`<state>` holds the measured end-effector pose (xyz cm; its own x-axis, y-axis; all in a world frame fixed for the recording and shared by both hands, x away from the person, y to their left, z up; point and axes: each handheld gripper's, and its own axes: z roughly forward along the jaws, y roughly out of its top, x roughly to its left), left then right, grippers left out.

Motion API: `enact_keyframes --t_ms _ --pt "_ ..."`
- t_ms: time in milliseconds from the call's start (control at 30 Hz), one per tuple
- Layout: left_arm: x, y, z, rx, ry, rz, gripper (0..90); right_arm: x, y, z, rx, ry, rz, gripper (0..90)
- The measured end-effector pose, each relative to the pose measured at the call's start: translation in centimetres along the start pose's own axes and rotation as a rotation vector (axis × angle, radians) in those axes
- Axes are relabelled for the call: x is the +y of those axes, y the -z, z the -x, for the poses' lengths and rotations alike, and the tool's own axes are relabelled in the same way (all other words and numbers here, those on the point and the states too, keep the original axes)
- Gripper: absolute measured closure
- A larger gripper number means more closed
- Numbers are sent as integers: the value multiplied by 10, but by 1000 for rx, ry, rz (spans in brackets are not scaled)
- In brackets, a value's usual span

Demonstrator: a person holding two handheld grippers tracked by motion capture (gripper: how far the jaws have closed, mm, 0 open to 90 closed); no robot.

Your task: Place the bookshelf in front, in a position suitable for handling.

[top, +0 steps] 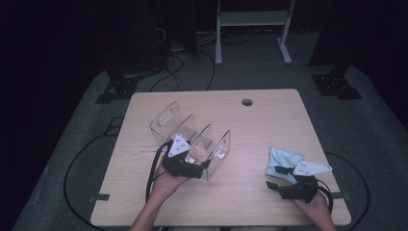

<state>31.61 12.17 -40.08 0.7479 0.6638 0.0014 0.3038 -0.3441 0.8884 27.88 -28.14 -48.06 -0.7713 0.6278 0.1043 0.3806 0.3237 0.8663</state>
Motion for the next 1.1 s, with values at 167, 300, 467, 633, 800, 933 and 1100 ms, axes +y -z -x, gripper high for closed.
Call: enact_keyframes --t_ms 167,300,467,633,800,933,1100 --pt "1 15 -2 -2 -6 46 17 0 -1 0 -1 1 -4 275" --pt "-4 28 -8 13 -5 80 17 0 -1 0 -5 1 -3 275" --pt "-13 39 -17 43 -8 85 17 -1 -1 1 -10 2 -1 275" --pt "-24 41 -24 70 -5 70 17 -1 0 1 -13 -1 -1 274" --pt "-44 36 -32 87 14 50 17 -1 1 3 -23 -5 5 274" --pt "-59 28 -39 76 44 37 17 -2 3 4 -29 -7 8 274" --pt "-76 19 -49 85 71 15 17 -2 4 5 -32 -14 14 274"
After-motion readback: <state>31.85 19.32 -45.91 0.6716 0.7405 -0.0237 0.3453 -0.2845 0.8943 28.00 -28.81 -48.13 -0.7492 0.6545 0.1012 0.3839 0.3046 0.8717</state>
